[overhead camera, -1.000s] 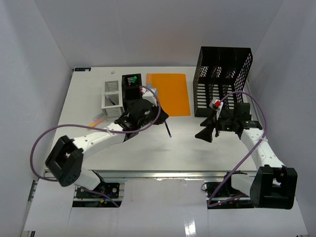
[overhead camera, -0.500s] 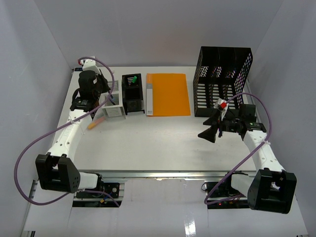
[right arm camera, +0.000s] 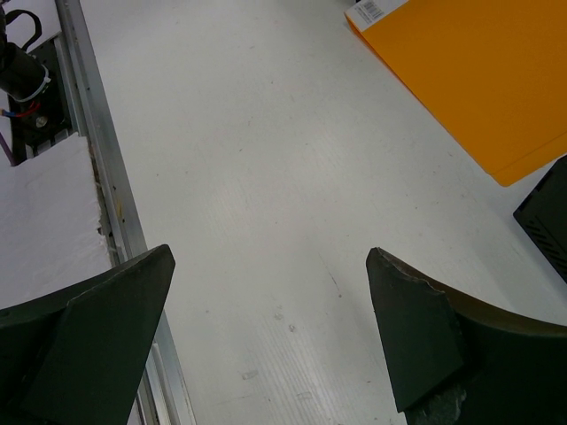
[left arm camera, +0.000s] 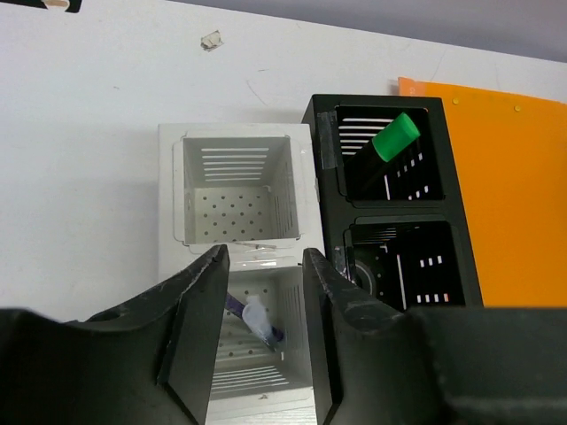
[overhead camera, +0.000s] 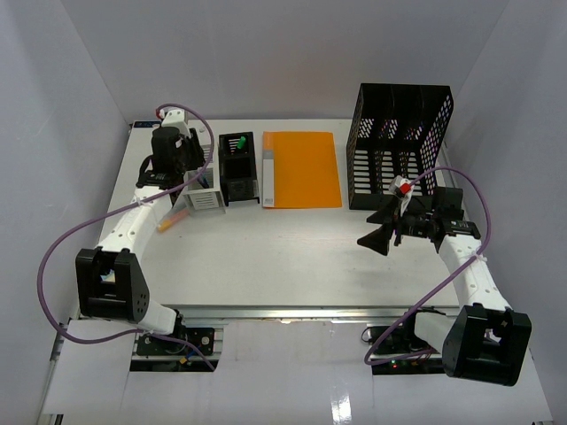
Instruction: Organize the desk
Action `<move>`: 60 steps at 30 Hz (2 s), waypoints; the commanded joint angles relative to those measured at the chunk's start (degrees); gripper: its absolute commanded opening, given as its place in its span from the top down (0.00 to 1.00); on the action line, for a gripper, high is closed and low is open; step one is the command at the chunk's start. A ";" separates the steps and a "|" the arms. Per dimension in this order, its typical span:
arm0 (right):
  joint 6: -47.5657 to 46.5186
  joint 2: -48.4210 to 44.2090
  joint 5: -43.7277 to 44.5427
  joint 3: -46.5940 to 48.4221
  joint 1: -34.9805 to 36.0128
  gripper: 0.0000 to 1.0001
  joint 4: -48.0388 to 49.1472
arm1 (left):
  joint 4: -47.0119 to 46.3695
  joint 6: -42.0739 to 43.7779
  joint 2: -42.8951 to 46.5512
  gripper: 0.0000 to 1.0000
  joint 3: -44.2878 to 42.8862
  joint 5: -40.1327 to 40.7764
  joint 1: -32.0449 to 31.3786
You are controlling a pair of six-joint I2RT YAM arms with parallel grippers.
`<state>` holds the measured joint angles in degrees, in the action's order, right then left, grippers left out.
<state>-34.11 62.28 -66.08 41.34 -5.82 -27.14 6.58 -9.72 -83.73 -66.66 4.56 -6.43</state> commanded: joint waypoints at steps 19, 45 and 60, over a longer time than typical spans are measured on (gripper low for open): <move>-2.10 -1.36 -3.69 -0.04 -1.47 0.04 -2.30 | 5.18 -22.63 8.41 0.34 12.54 -4.24 22.26; -2.64 -1.70 -6.90 0.77 -1.47 0.04 -3.64 | 1.78 15.67 -18.01 0.41 6.36 -26.69 24.35; -3.16 -1.02 -8.36 1.20 -1.47 0.04 -4.59 | 2.47 24.90 -19.03 0.40 7.98 -27.02 23.40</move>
<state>-36.45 61.32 -72.13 41.36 -7.07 -30.54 8.49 11.43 -103.31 -59.35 -23.09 17.39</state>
